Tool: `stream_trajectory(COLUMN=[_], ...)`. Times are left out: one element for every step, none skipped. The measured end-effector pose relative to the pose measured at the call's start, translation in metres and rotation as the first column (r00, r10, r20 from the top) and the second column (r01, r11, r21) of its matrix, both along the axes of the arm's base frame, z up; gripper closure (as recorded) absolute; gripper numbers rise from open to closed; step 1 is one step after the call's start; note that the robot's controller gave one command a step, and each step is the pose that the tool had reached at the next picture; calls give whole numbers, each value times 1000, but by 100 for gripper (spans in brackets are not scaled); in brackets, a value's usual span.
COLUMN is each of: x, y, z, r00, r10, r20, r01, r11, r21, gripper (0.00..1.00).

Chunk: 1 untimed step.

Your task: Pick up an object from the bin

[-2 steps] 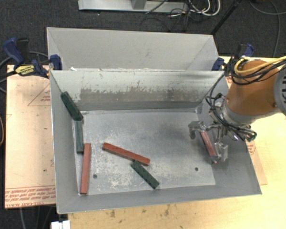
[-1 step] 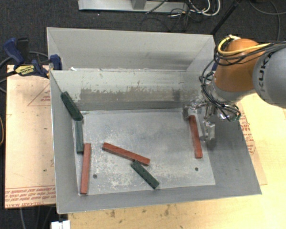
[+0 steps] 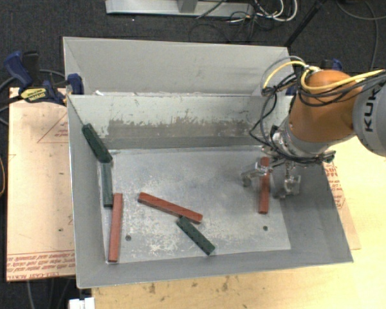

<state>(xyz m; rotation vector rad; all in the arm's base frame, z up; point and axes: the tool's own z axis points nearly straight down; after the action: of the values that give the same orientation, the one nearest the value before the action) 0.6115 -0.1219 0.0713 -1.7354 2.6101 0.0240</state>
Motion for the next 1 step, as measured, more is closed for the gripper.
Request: stream_trajectory(x=[1], y=[-6], z=[0], r00=[1000], r10=[0], r20=[7], r01=[0], r11=[1000], r21=[-9], gripper=[100])
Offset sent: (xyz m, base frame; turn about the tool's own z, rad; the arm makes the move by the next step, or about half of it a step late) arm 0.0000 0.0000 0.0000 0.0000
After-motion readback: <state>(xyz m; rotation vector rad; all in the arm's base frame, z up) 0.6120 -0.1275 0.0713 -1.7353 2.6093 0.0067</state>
